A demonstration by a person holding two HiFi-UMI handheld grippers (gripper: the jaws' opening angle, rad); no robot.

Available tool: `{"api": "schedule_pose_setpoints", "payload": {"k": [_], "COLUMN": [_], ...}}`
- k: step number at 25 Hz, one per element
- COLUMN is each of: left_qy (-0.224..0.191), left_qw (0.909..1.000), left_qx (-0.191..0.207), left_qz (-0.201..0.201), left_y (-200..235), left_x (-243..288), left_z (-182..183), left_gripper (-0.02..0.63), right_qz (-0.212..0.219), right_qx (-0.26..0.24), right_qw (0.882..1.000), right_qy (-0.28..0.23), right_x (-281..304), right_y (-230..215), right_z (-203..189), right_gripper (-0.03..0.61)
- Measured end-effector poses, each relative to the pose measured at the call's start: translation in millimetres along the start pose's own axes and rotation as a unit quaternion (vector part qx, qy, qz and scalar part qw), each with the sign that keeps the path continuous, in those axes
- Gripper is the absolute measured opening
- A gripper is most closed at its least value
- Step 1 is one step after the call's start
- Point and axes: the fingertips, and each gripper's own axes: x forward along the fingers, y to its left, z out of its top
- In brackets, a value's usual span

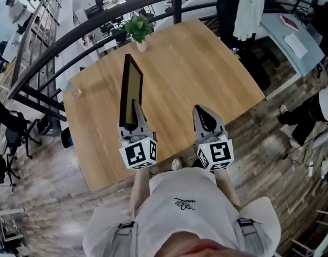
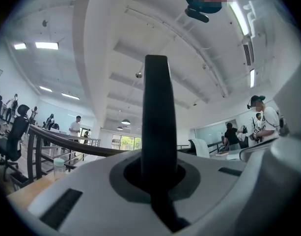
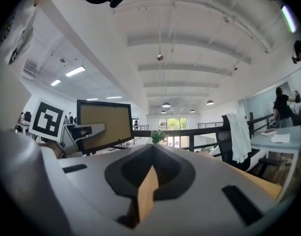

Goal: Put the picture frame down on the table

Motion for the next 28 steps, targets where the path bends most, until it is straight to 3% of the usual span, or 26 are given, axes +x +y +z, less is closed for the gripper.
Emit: {"api": "schedule_pose_setpoints", "payload": {"k": [4, 9, 15, 23, 28], "left_qy": [0.007, 0.018, 0.034, 0.059, 0.064], "left_qw": [0.9992, 0.9943, 0.9863, 0.9779, 0.9742], "left_qx": [0.02, 0.037, 0.053, 0.052, 0.057], "left_qz": [0.035, 0.099, 0.152, 0.194, 0.209], "left_y": [8.4, 12.3, 2.6, -4.5, -1.0], "left_x": [5.4, -1.4, -9.6, -18.1, -22.1], "left_z": [5.6, 5.0, 3.4, -13.3, -17.1], "left_gripper": [0.023, 0.023, 0.024, 0.023, 0.024], "right_qz": [0.032, 0.093, 0.152, 0.206, 0.215], "right_qx": [-0.033, 0.0, -0.001, 0.034, 0.041], "right_qw": [0.999, 0.995, 0.988, 0.978, 0.976], "right_qy": [-0.013, -0.025, -0.013, 0.003, -0.002], "right_x": [27.7, 52.9, 68.8, 81.8, 88.4], "right_y": [2.8, 3.9, -0.6, 1.7, 3.1], "right_z": [13.0, 21.1, 14.2, 3.8, 5.8], "right_gripper": [0.008, 0.008, 0.008, 0.008, 0.008]}}
